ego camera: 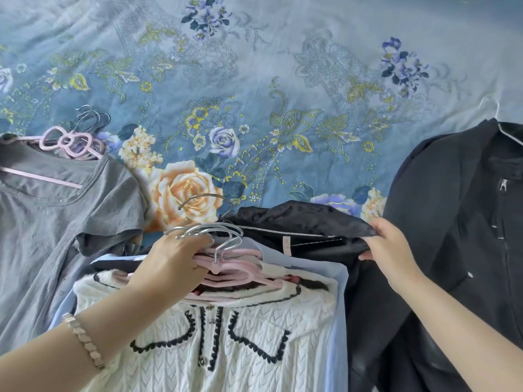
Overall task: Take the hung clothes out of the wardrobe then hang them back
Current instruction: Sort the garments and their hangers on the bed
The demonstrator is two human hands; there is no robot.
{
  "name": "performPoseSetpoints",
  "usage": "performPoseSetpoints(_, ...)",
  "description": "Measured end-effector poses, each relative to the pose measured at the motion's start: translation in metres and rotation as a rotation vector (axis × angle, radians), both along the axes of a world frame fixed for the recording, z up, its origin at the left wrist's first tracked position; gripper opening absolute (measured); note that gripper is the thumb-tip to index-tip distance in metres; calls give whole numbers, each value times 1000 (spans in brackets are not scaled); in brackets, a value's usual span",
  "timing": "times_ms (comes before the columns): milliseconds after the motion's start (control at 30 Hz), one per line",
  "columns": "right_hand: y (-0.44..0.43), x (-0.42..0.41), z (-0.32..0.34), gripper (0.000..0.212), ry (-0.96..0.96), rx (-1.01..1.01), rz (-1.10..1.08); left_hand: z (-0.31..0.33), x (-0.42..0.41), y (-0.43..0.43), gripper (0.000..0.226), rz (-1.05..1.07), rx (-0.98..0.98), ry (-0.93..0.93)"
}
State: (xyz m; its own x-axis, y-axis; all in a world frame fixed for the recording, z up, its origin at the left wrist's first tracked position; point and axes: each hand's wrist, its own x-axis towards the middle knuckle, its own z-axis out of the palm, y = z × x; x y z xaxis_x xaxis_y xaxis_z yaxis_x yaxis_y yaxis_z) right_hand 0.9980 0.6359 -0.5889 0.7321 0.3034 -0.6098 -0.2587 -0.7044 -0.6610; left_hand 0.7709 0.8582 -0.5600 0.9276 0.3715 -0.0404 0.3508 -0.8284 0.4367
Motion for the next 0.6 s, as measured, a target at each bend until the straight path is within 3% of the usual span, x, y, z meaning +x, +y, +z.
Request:
performPoseSetpoints(133,21,-21,33,24,-150,84,116,1,-1,-5,63,-13,-23,-46)
performPoseSetpoints(200,25,-32,40,23,-218,54,174,0,-4,-5,49,-22,-9,-81)
performPoseSetpoints(267,26,-39,43,13,-173,-5,251,-2,-11,-6,23,-17,-33,-95)
performPoseSetpoints(300,27,-42,47,14,-118,-50,352,-2,-13,-6,22,-8,-51,-94)
performPoseSetpoints(400,30,-46,59,50,-38,-197,732,2,-18,-9,24,-41,-78,-147)
performPoseSetpoints(467,33,-49,65,55,-273,-313,920,7,-19,-12,24,-63,-81,-175)
performPoseSetpoints(533,35,-49,68,41,-512,-351,1036,12,-22,-13,25,-42,-83,-186)
performPoseSetpoints(600,35,-52,69,33,-512,-343,1099,14,-27,-12,23,-7,-86,-180)
